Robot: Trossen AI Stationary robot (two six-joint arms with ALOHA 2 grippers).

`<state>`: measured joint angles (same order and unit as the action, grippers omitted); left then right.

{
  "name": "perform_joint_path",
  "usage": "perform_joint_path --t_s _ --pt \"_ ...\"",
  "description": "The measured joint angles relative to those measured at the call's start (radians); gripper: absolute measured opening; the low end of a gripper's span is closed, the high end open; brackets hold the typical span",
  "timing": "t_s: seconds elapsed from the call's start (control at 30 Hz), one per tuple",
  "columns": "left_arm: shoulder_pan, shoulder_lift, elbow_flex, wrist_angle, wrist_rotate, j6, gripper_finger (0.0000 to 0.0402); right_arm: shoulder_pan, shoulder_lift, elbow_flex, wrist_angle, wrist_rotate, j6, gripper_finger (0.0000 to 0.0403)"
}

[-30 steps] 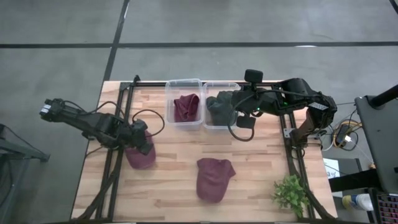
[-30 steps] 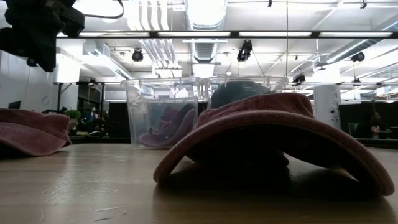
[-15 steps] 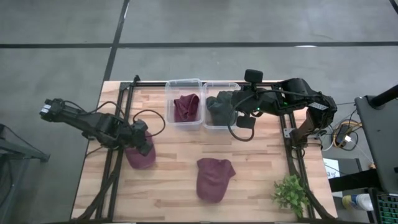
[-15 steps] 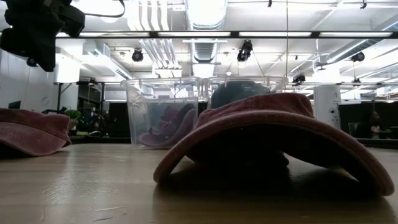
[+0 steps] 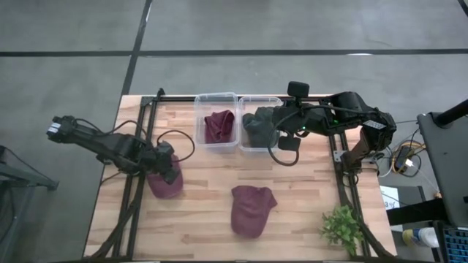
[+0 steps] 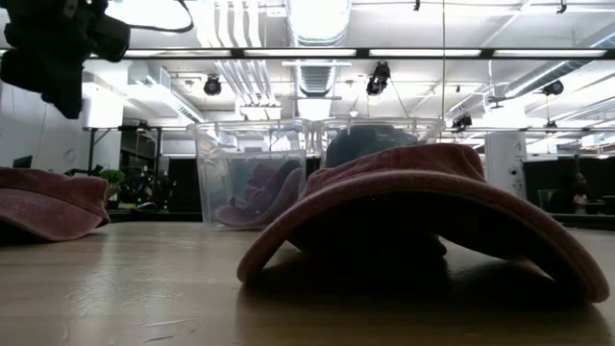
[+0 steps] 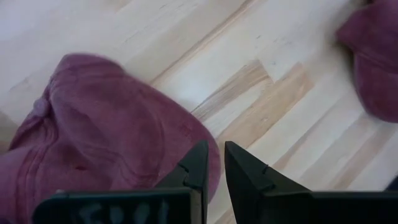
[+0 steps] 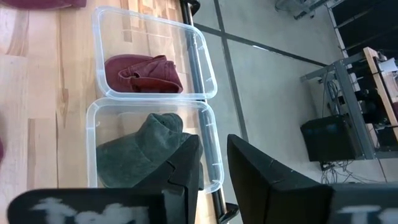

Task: Pick & Place hat
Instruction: Put the left red cap into the left transparent bin

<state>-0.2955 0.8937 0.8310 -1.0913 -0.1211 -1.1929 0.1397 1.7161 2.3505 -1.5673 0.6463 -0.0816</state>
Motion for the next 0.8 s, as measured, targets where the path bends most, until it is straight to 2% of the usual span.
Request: perform_joint_path --t_s 0.33,0.8 --pt "0.001 0.000 -0.033 0.001 0.075 -0.058 0.0044 0.000 0.000 0.000 0.000 0.000 -0.006 0.0087" --pt "0.000 0.000 -0.033 0.003 0.070 -0.039 0.0044 0.000 0.000 0.000 0.000 -0.001 0.000 0.0077"
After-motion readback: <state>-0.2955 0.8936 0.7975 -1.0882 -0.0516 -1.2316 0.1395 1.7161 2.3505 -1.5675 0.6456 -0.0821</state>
